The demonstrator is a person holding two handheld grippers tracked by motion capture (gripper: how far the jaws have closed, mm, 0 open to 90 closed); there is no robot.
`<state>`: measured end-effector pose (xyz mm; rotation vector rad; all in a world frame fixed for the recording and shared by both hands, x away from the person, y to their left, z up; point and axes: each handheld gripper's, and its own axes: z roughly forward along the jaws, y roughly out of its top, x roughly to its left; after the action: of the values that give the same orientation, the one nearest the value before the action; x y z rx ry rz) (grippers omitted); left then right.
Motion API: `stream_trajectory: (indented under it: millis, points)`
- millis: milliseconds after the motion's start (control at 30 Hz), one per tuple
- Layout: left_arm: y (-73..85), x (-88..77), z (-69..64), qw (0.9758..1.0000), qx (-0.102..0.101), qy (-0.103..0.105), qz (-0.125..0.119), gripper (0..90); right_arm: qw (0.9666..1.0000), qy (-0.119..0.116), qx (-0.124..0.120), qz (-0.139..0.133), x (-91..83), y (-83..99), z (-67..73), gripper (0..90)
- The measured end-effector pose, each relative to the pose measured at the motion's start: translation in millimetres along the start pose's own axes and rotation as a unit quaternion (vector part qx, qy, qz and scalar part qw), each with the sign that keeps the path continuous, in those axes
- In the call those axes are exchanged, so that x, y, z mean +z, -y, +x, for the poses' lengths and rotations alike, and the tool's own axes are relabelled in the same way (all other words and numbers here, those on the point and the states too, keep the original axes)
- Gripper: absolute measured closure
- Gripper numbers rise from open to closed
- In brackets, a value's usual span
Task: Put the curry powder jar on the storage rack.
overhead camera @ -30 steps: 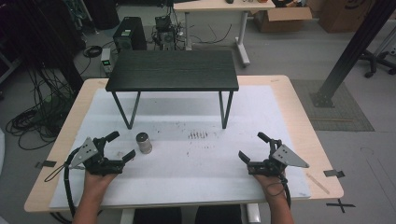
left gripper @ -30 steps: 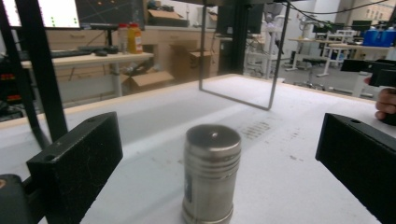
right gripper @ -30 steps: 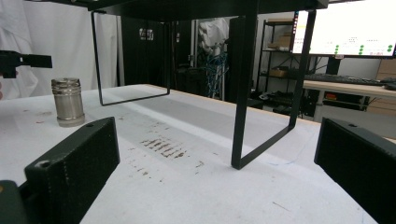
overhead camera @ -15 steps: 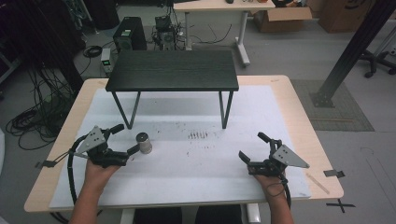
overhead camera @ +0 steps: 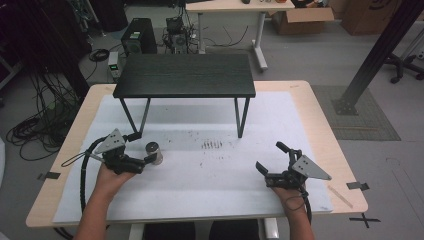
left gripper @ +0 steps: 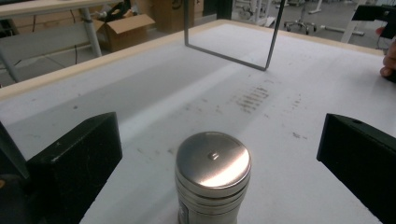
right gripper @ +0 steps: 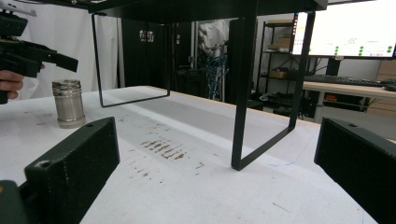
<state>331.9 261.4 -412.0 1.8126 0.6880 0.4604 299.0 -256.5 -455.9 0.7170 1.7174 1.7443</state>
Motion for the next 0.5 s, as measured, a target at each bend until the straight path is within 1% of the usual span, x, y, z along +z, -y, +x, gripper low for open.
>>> stream_trajectory:
  millis: [167, 233, 500]
  points:
    - [3.5, 6.3, 1.5, 0.9997, -0.005, -0.005, 0.023, 0.6, 1.0, 0.0, 0.001, -0.001, -0.1, 0.1, -0.1, 0.0]
    - [5.0, 8.3, 2.0, 0.9994, -0.004, -0.006, 0.034, 0.6, 1.0, -0.001, 0.001, -0.001, -0.1, 0.0, -0.2, 0.0]
    - [9.9, 15.5, 3.2, 0.9981, -0.008, -0.005, 0.062, 4.1, 1.0, -0.001, 0.001, -0.002, -0.2, 0.1, -0.3, 0.0]
